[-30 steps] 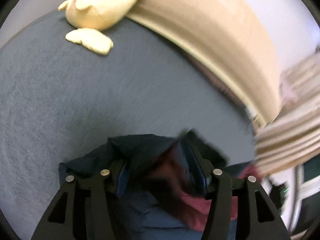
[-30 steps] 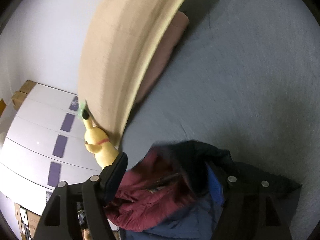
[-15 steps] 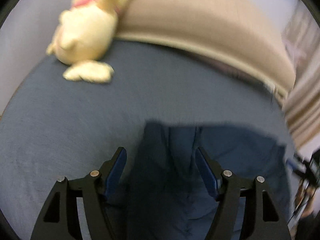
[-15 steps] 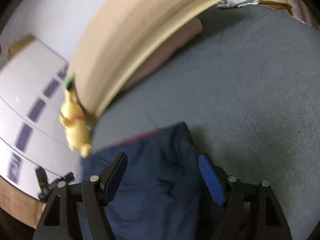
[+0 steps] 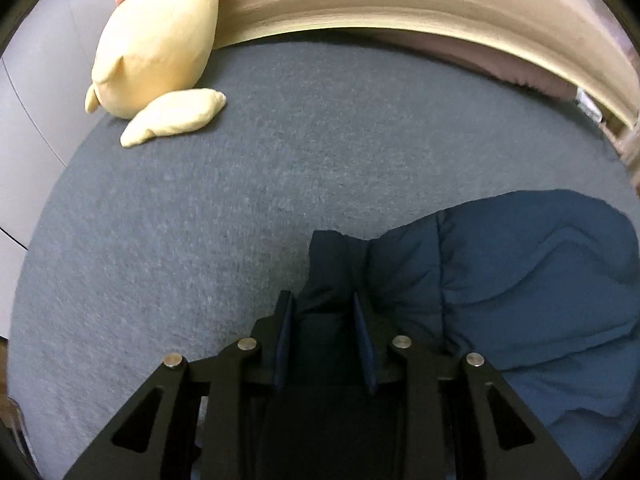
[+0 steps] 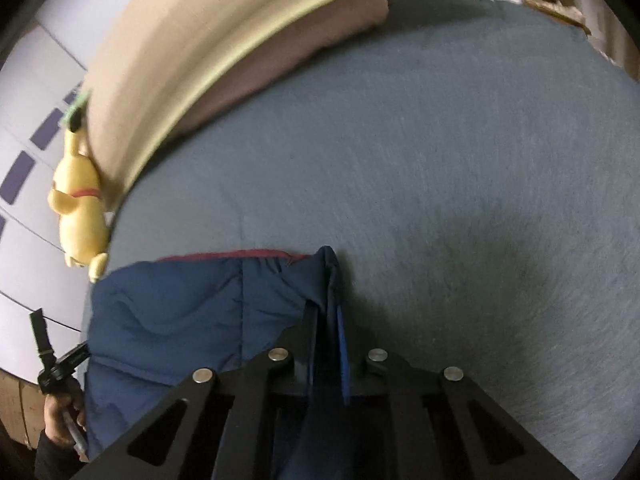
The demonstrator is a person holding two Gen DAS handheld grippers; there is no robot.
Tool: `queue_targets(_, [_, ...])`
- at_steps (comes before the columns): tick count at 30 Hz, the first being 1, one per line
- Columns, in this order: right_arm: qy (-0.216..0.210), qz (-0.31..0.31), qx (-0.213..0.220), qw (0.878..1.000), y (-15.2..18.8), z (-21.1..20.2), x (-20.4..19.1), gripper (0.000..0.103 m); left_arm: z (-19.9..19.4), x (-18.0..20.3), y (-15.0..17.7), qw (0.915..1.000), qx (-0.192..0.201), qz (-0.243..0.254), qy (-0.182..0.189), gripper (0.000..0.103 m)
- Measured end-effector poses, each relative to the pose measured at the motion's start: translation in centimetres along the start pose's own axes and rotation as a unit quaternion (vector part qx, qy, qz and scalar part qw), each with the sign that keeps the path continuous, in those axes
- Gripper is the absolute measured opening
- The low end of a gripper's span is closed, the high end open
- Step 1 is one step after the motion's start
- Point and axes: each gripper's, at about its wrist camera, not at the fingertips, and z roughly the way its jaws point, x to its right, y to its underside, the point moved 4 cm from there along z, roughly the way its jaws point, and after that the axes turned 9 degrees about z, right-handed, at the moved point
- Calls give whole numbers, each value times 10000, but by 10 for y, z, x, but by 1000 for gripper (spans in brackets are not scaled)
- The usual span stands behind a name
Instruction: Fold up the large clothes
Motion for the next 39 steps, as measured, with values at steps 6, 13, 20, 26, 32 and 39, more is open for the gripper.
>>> queue_targets(6, [488,-158,524,9973,-4,-36,-14,31,-35,1,-5,9986,432,26,-317,32])
queue_targets(13, [15,-506,1299,9902,9,-89,-91,66,-103,75,-30,9863,1425,801,-242,58])
queue_targets(20, [288,-1048,613,9922,52,-11,-140,66,-44,124,-34,9916,797,961,-345,59])
queue_targets(26, [708,-989,439,9916,44,25,-133,68,-17,119,-38,9948,496,824,-322,63])
queue_targets(32, [812,-927,347,9918,38,39,-130,74,-3,111,-36,9975,358,595,-130,71])
queue_targets(39, [317,-1051,879,9901,50,-47,-144,75,-75,88,-23,9968,699,257,278,70])
